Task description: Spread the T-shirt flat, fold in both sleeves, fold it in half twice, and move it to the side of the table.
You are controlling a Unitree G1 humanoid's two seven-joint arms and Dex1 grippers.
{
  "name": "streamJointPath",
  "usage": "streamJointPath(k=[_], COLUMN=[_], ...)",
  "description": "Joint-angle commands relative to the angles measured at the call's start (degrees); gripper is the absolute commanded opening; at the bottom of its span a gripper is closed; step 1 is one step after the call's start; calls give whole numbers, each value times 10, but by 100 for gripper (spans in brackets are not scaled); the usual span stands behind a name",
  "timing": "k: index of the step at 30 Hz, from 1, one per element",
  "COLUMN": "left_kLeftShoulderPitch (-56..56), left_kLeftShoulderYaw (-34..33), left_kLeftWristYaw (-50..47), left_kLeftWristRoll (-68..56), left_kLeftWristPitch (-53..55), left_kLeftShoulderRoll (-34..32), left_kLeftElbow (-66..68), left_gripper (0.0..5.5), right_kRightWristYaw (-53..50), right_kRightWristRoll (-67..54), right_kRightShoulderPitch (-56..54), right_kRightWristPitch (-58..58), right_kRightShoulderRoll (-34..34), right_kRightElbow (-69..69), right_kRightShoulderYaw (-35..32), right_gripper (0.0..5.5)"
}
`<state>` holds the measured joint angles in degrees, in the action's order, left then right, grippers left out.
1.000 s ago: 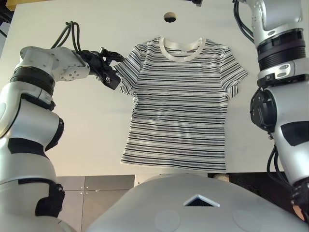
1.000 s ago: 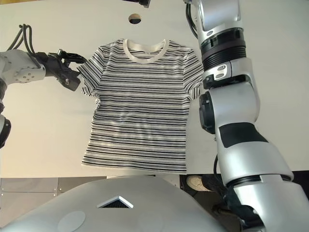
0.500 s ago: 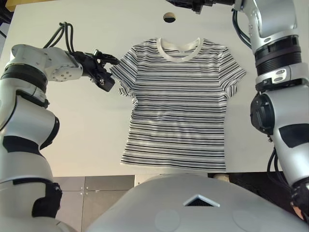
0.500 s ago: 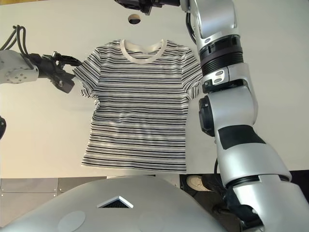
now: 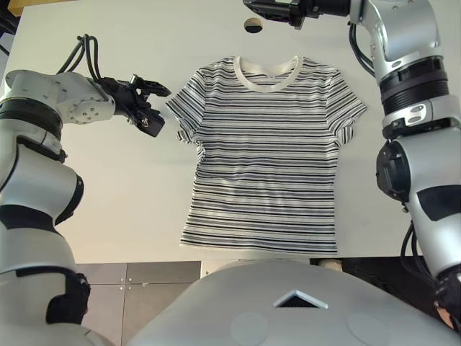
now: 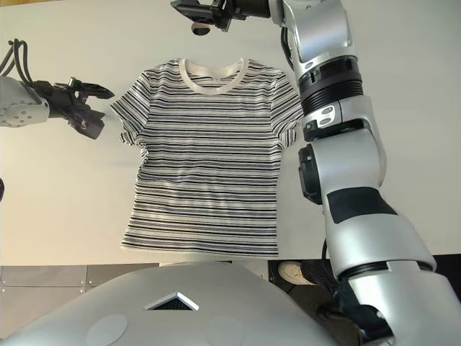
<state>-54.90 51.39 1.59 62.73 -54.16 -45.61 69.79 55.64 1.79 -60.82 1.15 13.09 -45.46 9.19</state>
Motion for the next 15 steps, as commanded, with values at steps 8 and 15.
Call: streamJointPath(k=[8, 15], left_kLeftShoulderPitch=[38, 45], left_kLeftShoulderYaw=[55, 58], left_kLeftWristYaw=[-12, -11], left_kLeftWristRoll=[35, 33], left_kLeftWristPitch=[-2, -16], left_kLeftShoulderRoll=[41, 48], left_kLeftElbow=[9, 10], left_gripper=[303, 200], right_kRightWristYaw=[-5, -16], right_kRightWristRoll=[-2, 2], right_kRightShoulderPitch=[-6, -11], right_kRightWristPitch=[3, 9], right_kRightShoulderRoll=[1, -1], right_kRightElbow=[-6, -28], right_kRightShoulderYaw=[2, 2], right_gripper=[306, 306])
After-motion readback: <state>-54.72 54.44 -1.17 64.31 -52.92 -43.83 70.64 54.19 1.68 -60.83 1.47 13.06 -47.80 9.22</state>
